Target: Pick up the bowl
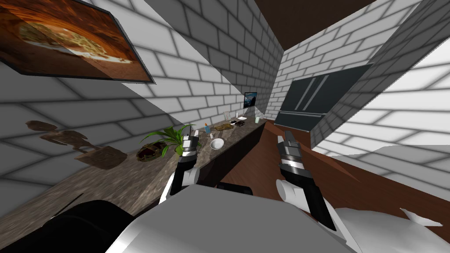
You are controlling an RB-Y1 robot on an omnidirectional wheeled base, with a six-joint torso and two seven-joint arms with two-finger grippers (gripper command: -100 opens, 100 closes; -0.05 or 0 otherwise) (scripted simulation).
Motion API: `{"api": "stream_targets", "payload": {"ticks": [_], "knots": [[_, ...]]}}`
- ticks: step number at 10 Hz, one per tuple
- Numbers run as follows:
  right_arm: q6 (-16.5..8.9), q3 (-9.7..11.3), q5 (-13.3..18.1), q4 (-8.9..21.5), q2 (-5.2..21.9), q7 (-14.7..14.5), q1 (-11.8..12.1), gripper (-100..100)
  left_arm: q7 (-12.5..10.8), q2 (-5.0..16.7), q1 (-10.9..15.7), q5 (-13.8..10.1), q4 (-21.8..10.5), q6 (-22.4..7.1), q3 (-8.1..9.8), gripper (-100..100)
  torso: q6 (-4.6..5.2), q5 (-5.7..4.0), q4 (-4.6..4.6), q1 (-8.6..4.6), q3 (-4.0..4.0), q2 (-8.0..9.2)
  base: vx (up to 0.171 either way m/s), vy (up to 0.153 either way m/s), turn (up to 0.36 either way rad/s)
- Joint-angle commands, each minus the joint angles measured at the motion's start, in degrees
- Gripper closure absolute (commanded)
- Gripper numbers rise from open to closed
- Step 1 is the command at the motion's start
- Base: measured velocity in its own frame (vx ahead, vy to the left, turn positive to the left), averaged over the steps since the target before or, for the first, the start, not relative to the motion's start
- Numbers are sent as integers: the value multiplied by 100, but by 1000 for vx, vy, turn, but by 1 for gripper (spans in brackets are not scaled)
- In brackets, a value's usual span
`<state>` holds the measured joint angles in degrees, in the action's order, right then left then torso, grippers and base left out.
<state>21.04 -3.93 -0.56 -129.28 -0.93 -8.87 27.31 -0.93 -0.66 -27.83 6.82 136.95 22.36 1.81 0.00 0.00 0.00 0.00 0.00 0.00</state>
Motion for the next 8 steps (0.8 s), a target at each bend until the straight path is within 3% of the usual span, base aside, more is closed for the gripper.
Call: {"api": "stream_targets", "payload": {"ticks": [1,6,7,8], "knots": [[0,0,0,0,0,0,0,0,11,210,23,-35,-7,-123,18,-100,0,0,0,0,0,0,-8,4,-19],[0,0,0,0,0,0,-1,0,110,961,190,-290,-56,-962,165,-100,1,2,3,9,7,12,-29,16,-33],[0,0,0,0,0,0,-1,0,110,961,190,-290,-56,-1058,165,-100,1,2,3,10,8,14,-31,14,-17],[0,0,0,0,0,0,0,0,142,1103,235,-361,-69,-1260,208,-100,0,2,3,8,7,12,-32,8,-21]]}}
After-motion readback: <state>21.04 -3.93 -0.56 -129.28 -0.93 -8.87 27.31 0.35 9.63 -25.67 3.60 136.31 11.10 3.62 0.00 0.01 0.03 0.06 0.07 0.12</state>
